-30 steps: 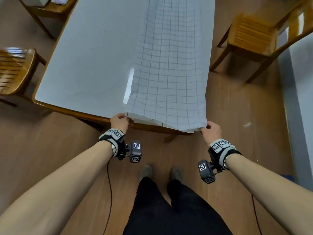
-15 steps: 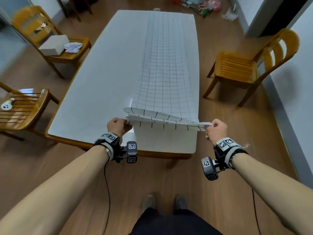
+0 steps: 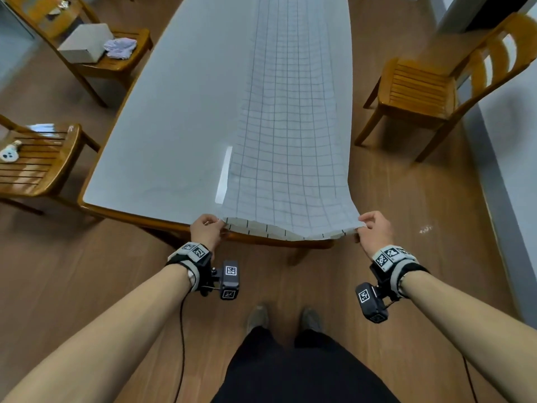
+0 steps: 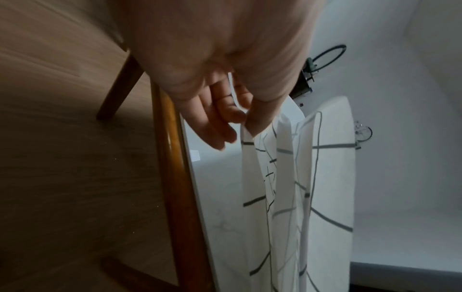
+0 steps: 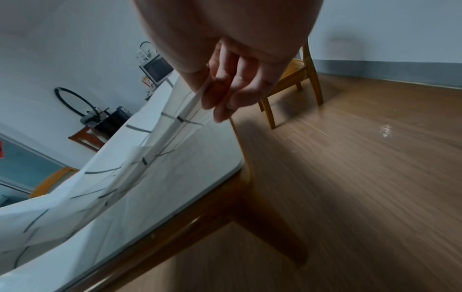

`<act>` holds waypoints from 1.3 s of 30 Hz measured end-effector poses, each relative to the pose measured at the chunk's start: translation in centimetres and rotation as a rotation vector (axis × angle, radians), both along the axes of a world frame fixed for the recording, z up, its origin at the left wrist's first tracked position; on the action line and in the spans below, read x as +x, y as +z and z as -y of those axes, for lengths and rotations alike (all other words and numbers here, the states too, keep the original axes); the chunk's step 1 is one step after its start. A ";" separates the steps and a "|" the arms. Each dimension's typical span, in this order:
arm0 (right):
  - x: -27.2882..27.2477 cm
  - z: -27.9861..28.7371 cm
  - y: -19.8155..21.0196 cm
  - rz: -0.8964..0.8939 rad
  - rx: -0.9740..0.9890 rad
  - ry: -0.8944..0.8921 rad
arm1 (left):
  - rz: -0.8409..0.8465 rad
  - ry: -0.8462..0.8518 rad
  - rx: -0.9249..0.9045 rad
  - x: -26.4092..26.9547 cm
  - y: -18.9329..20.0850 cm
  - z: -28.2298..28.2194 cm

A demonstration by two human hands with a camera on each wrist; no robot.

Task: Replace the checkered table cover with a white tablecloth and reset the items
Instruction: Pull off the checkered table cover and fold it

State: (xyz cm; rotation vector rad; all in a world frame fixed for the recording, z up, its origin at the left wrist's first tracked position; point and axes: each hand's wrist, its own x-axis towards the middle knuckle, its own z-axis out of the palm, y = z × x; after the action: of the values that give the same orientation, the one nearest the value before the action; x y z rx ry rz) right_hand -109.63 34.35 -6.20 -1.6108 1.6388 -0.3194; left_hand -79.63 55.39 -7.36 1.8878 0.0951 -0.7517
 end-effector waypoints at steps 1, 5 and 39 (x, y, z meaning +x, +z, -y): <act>-0.3 -0.1 -0.5 -0.010 0.004 0.009 | 0.030 -0.017 0.002 -0.1 -0.1 -0.1; -0.9 -1.0 -2.2 -0.035 0.014 0.006 | 0.104 -0.032 0.021 -0.3 -1.0 -0.8; -5.8 -6.4 -8.7 -0.226 0.038 0.179 | 0.175 -0.271 0.312 -3.4 -8.6 -10.7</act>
State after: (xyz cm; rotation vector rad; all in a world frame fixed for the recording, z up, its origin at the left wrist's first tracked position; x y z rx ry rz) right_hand -115.42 40.77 -14.92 -1.8022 1.6388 -0.0134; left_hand -83.01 66.13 -15.93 2.2863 -0.1662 -0.7826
